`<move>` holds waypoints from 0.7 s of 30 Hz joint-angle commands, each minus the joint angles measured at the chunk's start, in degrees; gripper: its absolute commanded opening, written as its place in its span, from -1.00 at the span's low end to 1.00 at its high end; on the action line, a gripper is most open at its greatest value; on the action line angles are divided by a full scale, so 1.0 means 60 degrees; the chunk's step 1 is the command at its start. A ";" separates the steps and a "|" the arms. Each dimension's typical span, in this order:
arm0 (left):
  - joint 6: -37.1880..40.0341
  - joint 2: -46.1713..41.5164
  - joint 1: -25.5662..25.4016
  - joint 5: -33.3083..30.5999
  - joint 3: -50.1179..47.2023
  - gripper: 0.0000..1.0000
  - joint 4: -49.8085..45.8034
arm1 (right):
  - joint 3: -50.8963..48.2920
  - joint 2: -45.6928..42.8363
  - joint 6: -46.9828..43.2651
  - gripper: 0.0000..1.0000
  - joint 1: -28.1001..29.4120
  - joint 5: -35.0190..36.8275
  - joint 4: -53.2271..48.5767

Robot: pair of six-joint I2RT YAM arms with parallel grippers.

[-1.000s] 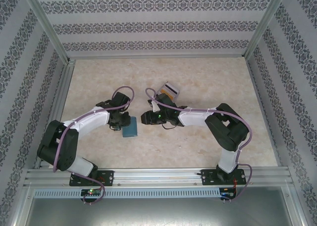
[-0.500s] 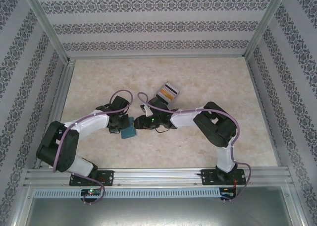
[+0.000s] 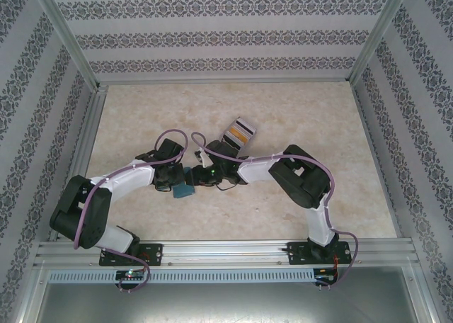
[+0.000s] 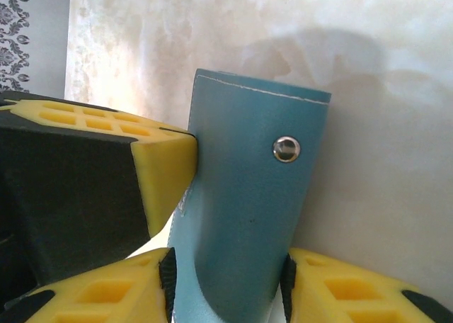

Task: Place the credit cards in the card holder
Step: Turn over the card holder at the center of the table.

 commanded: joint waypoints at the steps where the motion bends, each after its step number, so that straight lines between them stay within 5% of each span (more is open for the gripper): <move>1: -0.0266 0.0715 -0.0052 0.0267 -0.0649 -1.00 -0.0265 | 0.0284 0.0221 0.0120 -0.14 0.0212 -0.0328 0.0489; 14: -0.0472 0.0477 -0.0050 0.0638 -0.0764 -1.00 0.0127 | 0.0817 0.0734 0.0190 -0.19 0.0322 -0.0567 0.0528; 21: -0.0523 0.0024 -0.0058 0.0423 -0.0709 -1.00 -0.0099 | 0.0705 0.0661 0.0140 -0.52 0.0268 -0.0487 0.0576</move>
